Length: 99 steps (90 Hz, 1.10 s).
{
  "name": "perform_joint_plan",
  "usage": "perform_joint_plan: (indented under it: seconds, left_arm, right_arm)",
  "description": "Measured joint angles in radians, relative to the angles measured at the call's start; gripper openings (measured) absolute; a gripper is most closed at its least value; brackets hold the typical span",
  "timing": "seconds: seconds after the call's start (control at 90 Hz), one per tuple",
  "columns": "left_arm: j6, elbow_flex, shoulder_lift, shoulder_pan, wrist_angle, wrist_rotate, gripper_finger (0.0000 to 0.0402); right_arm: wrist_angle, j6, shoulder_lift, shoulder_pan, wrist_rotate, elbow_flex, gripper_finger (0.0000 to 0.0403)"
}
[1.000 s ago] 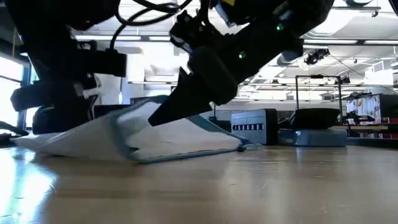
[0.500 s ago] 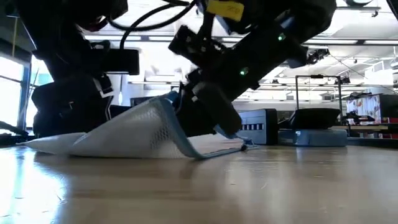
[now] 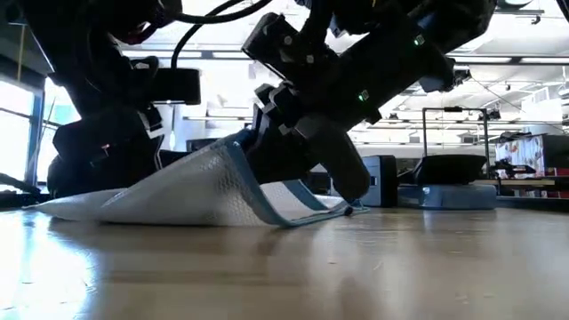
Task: Unpack backpack
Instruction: Remove the green packed earphones from the white zip bag
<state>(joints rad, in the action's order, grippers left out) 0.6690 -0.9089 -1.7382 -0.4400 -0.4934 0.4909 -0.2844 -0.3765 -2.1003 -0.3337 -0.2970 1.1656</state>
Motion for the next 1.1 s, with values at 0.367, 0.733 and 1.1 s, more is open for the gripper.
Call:
perform_joint_plan:
  seconds: [0.367,0.733,1.1]
  left_arm:
    - [0.012,0.000,0.000,0.000,-0.006,0.044,0.0011]
    - [0.086,0.001,-0.001,0.000,-0.002,0.244,0.0011]
    - [0.158,0.001,-0.001,0.000,0.022,0.513,0.0012]
  right_arm:
    - [0.599,0.213,0.248,-0.045,0.084,0.001,0.0000]
    - [1.193,0.704,0.540,-0.099,-0.248,0.000,0.0000]
    - [1.236,0.931,0.486,0.020,-0.613,-0.072,0.0000]
